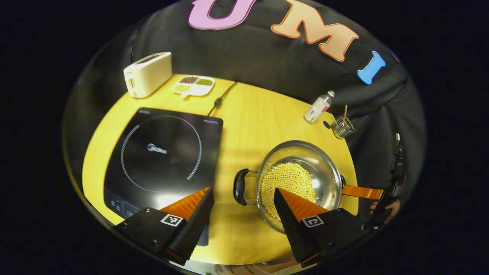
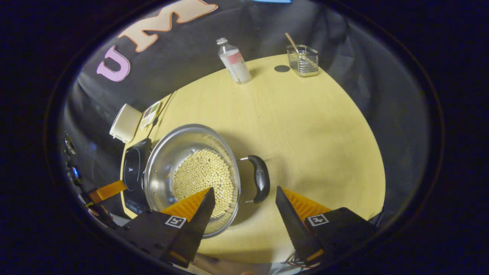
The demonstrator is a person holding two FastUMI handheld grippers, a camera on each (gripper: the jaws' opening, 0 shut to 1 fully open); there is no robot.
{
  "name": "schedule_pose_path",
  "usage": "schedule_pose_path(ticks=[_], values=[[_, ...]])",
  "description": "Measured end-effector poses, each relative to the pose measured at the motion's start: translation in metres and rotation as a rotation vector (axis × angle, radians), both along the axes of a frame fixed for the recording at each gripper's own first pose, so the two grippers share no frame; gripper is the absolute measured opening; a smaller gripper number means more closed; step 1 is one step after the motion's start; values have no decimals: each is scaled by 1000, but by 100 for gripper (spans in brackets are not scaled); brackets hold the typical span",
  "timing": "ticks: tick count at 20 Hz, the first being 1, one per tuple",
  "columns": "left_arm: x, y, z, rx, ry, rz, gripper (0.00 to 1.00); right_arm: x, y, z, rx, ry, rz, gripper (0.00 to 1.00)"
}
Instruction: First push the handle of the pot to place it horizontally, then grasp the pot with both hands and set it on the induction cooktop.
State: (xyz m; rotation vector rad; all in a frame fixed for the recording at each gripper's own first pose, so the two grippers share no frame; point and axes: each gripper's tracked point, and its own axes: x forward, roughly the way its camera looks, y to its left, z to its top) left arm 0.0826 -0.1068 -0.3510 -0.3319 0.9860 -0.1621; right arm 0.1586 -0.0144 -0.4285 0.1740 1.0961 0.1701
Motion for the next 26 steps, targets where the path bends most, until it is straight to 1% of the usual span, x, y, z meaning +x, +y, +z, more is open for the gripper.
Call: schedule_pose_path(ticks=[3,7,8,9,10,11,12,14,16,17,18,19,20,21,22,23,24,25,26], values=[[6,-6,-24,-10,73,1,98,9,5,-10,18,31,34,94],[13,-11,-42,3,129,-30,97,16,12,-26,61,83,63,94],[16,-12,-47,8,138,-40,97,17,14,-31,70,100,74,99],[19,-14,-51,10,146,-51,97,17,17,-35,86,120,89,99],[22,-16,-54,10,156,-59,98,15,21,-39,107,142,101,94],[24,-20,-57,6,164,-68,97,14,25,-42,126,162,112,95],[25,-23,-60,4,176,-75,98,15,28,-44,143,178,119,100],[25,-24,-68,6,206,-83,96,16,35,-46,180,203,125,98],[23,-25,-72,9,232,-85,90,15,32,-56,160,217,137,98],[23,-24,-75,13,242,-85,84,16,27,-60,145,226,136,82],[24,-20,-78,41,257,-79,74,16,22,-63,135,237,133,75],[20,-18,-77,50,274,-75,68,15,20,-64,147,252,124,60],[22,-18,-79,52,283,-77,63,12,21,-61,168,274,119,51],[22,-19,-81,57,280,-81,63,11,15,-53,187,287,116,51],[21,-19,-83,58,287,-82,62,12,20,-60,211,300,116,51],[21,-19,-79,57,280,-78,61,13,24,-64,220,295,120,55],[20,-19,-78,58,275,-76,64,14,24,-62,221,284,121,51],[20,-19,-77,67,267,-77,60,12,25,-63,222,284,127,54],[19,-19,-76,79,259,-87,63,11,24,-60,227,284,123,54]])
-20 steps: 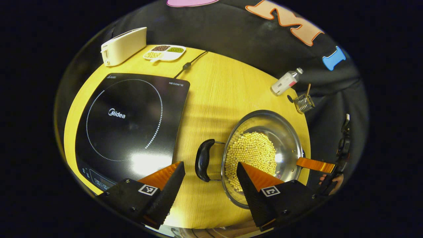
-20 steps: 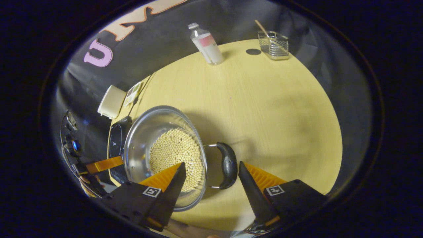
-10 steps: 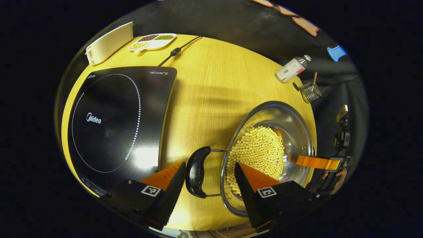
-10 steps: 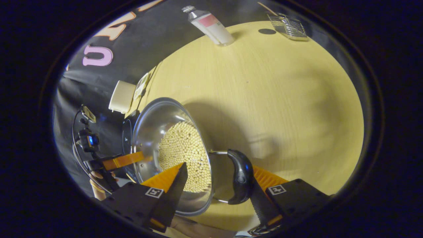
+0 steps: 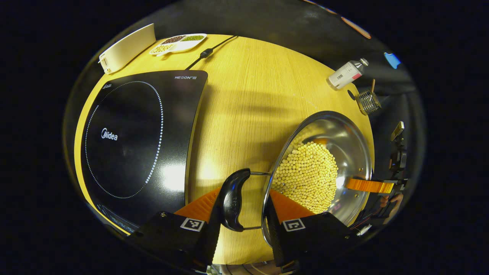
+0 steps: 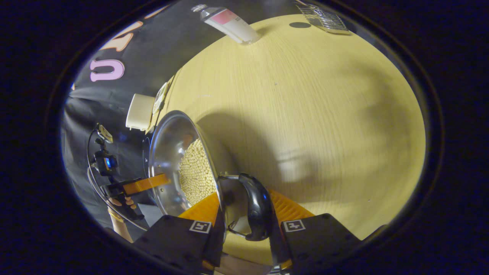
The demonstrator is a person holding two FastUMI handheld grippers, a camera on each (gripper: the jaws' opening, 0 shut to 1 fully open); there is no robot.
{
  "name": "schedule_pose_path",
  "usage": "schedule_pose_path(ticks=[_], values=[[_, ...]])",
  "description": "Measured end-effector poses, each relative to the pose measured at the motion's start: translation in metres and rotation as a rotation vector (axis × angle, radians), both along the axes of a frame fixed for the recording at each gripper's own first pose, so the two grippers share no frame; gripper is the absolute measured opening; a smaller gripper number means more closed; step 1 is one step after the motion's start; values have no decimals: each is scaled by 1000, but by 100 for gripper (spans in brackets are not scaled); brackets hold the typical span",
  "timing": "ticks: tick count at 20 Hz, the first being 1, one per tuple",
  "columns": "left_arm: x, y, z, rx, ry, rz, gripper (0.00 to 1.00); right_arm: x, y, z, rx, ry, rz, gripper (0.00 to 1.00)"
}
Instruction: First push the handle of the pot to place it horizontally, then grasp the pot with both hands and set it on the induction cooktop.
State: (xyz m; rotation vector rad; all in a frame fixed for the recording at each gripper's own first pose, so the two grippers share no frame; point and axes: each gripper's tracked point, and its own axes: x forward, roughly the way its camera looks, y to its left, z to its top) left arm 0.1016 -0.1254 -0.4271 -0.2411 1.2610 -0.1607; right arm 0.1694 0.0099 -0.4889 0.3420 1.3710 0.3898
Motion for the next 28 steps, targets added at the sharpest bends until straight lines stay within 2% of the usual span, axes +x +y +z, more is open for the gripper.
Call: schedule_pose_path(ticks=[1,6,14,15,16,18,22,28], values=[[1,0,2,9,-15,-11,60,-1,-1,3,9,-2,-7,54],[4,7,7,17,-56,-22,62,-26,-5,27,20,-3,-25,53],[-8,31,18,33,-35,20,60,-74,13,52,25,-21,-28,53],[-7,36,19,33,-42,22,63,-81,19,56,28,-28,-23,53],[-7,43,21,32,-47,24,60,-86,26,60,33,-38,-22,53],[-20,56,32,26,-56,23,62,-98,41,66,37,-58,-19,53],[-29,95,41,12,-91,5,60,-121,83,74,30,-91,-33,53],[-26,176,47,19,-143,-14,60,-147,173,79,52,-133,-75,53]])
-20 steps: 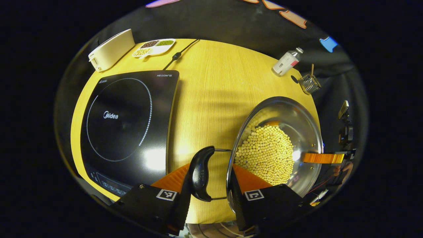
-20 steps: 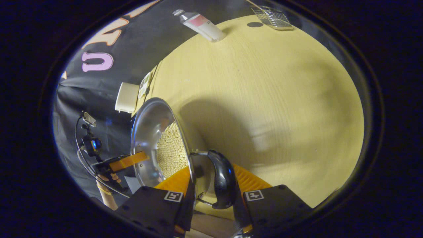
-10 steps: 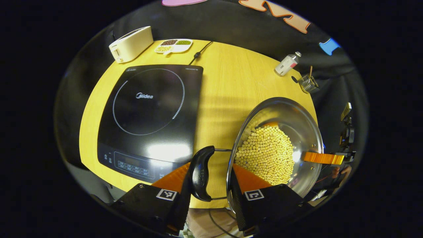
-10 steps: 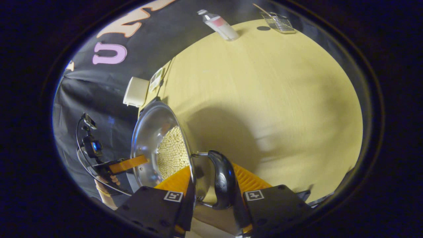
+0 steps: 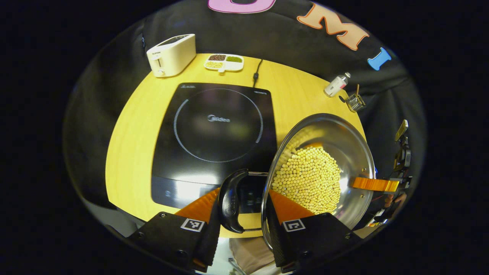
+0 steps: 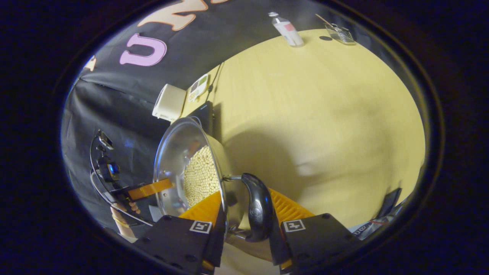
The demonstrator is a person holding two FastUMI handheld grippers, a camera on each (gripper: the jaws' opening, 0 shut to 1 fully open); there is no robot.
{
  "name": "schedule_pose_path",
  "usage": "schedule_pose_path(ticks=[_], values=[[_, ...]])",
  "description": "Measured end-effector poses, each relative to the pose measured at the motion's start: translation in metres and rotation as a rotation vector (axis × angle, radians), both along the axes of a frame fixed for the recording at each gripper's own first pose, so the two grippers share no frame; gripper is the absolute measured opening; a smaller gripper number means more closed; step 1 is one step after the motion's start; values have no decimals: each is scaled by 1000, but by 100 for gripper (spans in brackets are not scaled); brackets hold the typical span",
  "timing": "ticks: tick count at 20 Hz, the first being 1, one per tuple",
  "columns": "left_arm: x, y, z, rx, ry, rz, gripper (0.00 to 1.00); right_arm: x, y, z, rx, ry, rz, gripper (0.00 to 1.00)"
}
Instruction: First push the handle of the pot to place it horizontally, then grasp the pot with both hands and set it on the induction cooktop.
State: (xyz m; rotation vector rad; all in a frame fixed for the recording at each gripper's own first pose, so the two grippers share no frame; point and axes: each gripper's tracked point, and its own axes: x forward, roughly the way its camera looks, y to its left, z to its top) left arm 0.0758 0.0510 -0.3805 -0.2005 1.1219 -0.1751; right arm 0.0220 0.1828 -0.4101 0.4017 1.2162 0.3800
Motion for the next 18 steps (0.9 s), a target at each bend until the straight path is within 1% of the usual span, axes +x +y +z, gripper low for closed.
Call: schedule_pose_path(ticks=[1,3,4,6,7,8,9,10,14,18], values=[[2,14,-1,7,-12,-4,60,-1,15,0,6,-14,-4,47],[11,42,-3,19,-38,-3,59,0,45,-3,18,-40,-22,47],[16,55,-4,24,-47,0,59,3,58,-5,21,-55,-27,59],[27,81,-9,31,-64,11,61,11,84,-9,28,-83,-37,46],[34,91,-11,36,-73,15,61,16,96,-11,34,-95,-45,46],[41,100,-14,41,-84,16,61,22,105,-13,38,-103,-52,59],[49,109,-15,47,-96,17,61,28,116,-15,43,-114,-56,46],[57,116,-17,51,-108,20,61,36,125,-18,44,-124,-59,52],[93,139,-25,62,-160,31,59,69,152,-28,49,-172,-75,52],[124,144,-35,59,-199,46,60,105,161,-33,50,-206,-115,52]])
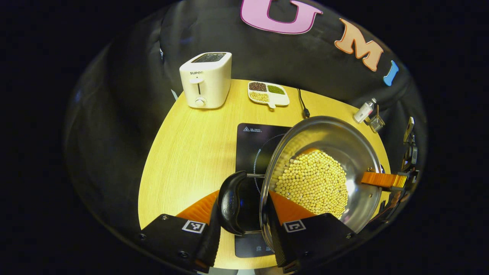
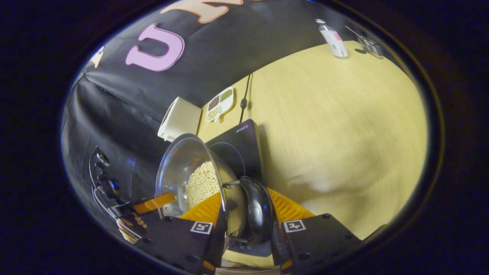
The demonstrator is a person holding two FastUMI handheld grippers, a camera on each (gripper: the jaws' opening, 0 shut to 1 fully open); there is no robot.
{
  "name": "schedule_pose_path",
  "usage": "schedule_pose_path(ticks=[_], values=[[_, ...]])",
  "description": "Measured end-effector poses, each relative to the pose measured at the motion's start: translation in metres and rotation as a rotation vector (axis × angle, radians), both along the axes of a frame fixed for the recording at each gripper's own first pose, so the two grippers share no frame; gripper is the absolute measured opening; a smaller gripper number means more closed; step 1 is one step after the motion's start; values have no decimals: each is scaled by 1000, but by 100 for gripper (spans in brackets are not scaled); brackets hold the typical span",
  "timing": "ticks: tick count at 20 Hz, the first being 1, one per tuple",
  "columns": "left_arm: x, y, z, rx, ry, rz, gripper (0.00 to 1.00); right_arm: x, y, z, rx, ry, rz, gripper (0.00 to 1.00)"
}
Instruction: First push the handle of the pot to place it horizontally, then grasp the pot with both hands and set it on the induction cooktop.
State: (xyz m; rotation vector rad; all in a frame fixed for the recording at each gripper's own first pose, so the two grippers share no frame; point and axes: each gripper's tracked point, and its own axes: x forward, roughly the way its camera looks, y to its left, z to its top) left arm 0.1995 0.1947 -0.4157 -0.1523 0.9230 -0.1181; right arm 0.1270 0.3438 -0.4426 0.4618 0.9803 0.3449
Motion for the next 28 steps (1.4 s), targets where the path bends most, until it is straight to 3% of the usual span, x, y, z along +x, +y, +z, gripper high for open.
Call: schedule_pose_path(ticks=[4,5,7,17,20,22,24,25,28], values=[[23,2,-10,3,-19,26,60,29,7,-7,-34,-38,-6,53],[26,4,-12,5,-18,32,59,34,9,-8,-42,-41,-7,46],[28,6,-14,16,-11,36,60,38,12,-13,-49,-39,-7,46],[26,13,-14,19,-22,51,63,43,16,-18,-38,-49,-1,48],[24,14,-13,13,-31,89,67,39,16,-17,-37,-35,8,49],[23,15,-5,8,-76,126,77,37,10,-10,-39,-51,-1,67],[19,10,14,-15,-130,141,100,34,-10,4,-80,-99,-24,84],[17,10,16,-8,-149,144,98,32,-19,11,-99,-126,-33,92],[4,10,31,50,-182,141,98,19,-41,34,-131,-183,-73,93]])
